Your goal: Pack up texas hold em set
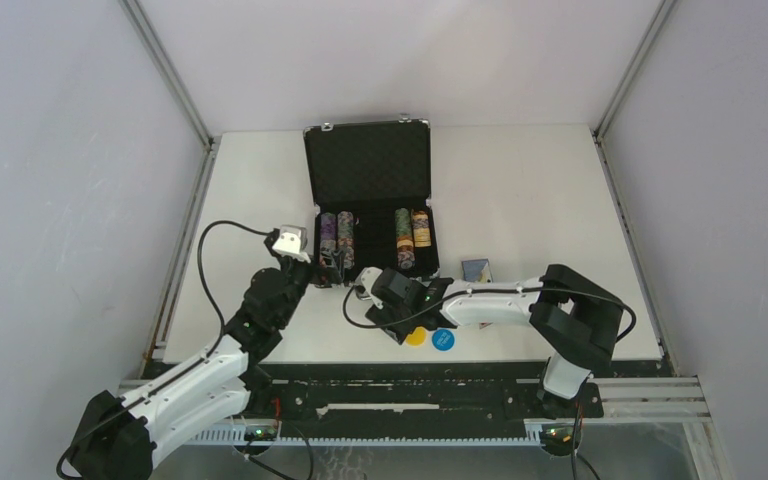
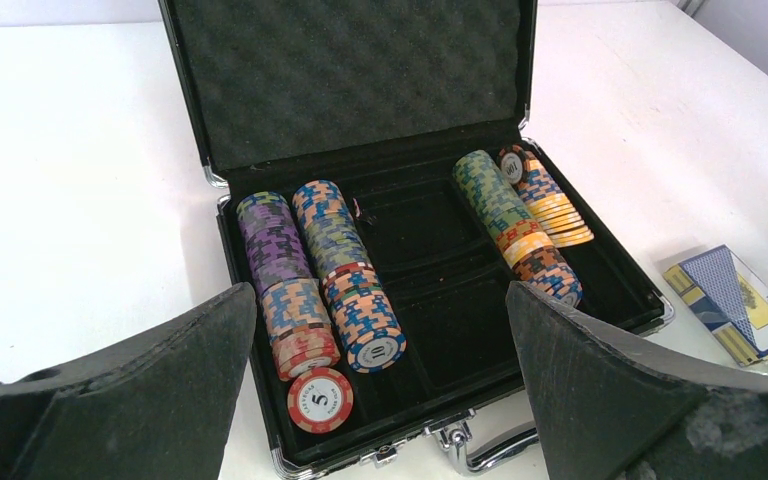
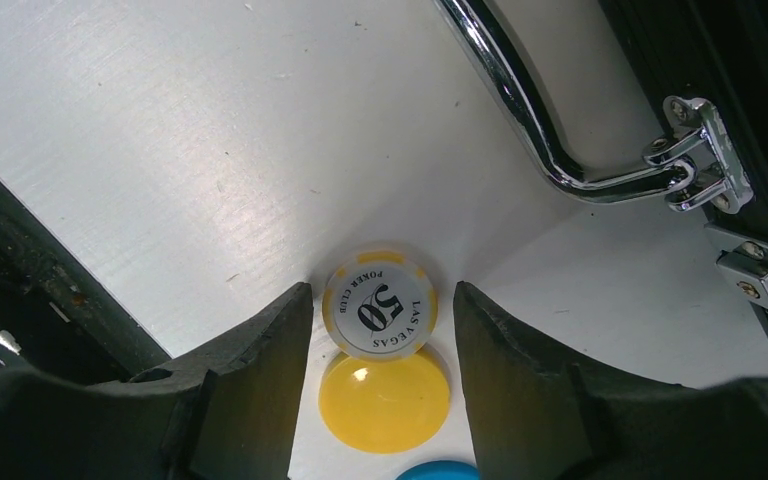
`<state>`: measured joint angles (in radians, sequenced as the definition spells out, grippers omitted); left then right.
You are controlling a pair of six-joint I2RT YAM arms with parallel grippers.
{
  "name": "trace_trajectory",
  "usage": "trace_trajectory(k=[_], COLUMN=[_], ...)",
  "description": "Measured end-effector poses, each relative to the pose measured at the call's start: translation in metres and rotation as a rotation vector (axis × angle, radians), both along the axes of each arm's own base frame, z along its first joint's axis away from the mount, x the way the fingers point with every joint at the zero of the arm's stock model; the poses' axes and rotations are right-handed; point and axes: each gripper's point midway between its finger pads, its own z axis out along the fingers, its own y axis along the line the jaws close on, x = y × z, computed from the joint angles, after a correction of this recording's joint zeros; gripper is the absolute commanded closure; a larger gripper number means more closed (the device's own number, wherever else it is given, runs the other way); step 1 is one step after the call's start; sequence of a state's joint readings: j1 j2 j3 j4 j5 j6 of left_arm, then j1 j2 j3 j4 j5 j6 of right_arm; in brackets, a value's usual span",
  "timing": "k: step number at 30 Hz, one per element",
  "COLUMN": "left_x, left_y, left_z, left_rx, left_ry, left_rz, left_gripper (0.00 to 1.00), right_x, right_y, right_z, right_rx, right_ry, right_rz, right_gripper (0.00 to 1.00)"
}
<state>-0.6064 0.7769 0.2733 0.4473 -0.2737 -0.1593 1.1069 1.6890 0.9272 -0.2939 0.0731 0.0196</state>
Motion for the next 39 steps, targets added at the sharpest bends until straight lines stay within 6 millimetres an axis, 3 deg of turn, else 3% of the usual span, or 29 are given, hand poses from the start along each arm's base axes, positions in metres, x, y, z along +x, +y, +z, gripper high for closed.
trace_trajectory(k=[15, 33, 39], left_x=[-0.001, -0.0012, -0.0013], left_y=[-0.0026, -0.0032, -0.0033], left_z=[0.0002, 0.0001, 0.0001], left_rx=[-0.001, -0.002, -0.004], left_ry=[0.0, 0.001, 0.001], left_rz=[-0.016, -0.019, -0.019], left_gripper=[0.0, 0.0, 0.0], right_x=[-0.0023, 0.0004, 0.0007], right_y=[0.0, -0.0023, -0.0051], right_z=[-0.0012, -0.0014, -0.0007], right_rx=[0.023, 0.034, 0.034], right_ry=[0.022, 0.024, 0.023], right_rz=[-0.015, -0.038, -0.043], right_gripper=[0.43, 0.58, 0.59])
